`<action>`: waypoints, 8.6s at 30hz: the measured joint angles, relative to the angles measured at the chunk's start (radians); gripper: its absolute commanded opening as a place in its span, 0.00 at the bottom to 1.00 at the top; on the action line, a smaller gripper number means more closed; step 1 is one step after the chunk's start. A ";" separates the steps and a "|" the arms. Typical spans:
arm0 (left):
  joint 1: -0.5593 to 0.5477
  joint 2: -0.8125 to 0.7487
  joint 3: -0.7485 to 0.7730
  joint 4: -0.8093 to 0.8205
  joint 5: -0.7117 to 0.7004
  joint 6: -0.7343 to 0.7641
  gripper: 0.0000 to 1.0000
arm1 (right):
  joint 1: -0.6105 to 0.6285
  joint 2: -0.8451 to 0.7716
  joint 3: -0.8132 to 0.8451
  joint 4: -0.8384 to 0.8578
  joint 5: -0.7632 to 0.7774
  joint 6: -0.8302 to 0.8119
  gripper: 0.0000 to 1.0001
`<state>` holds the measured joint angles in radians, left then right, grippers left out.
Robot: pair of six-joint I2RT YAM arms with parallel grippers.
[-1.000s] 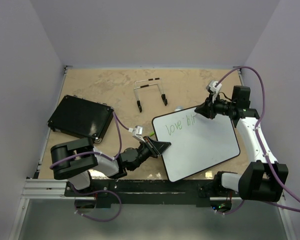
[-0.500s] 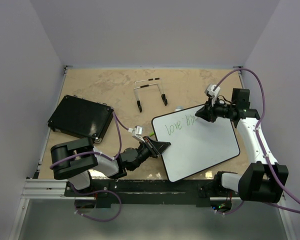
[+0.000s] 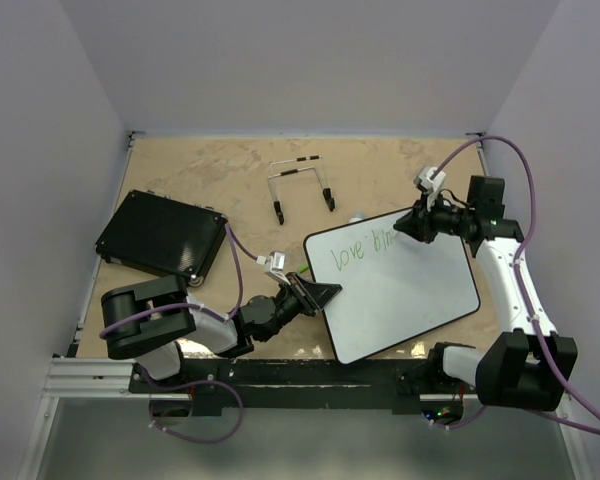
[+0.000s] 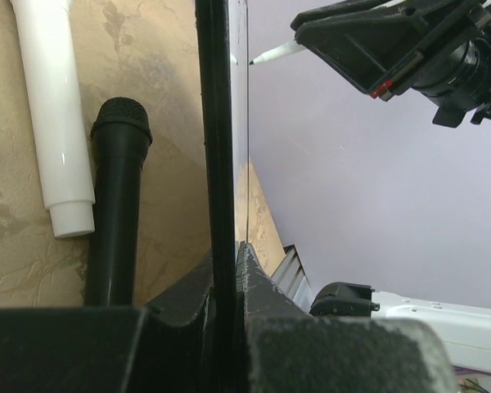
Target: Write a sentence on the whiteboard
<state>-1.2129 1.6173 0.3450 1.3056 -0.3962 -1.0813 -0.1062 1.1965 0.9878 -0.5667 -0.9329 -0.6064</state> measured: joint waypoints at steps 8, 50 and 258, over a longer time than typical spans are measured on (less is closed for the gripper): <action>0.000 0.000 0.000 0.001 0.000 0.001 0.00 | -0.013 0.018 0.037 0.099 0.000 0.078 0.00; 0.001 0.000 -0.005 0.002 0.002 -0.007 0.00 | -0.015 0.029 0.010 -0.011 0.026 -0.037 0.00; 0.002 -0.037 -0.046 0.022 0.017 0.028 0.00 | -0.203 -0.054 0.055 -0.077 -0.186 -0.099 0.00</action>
<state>-1.2110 1.5806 0.2989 1.3273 -0.3794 -1.0534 -0.3088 1.1427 1.0424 -0.6441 -1.1187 -0.7055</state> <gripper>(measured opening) 0.087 0.167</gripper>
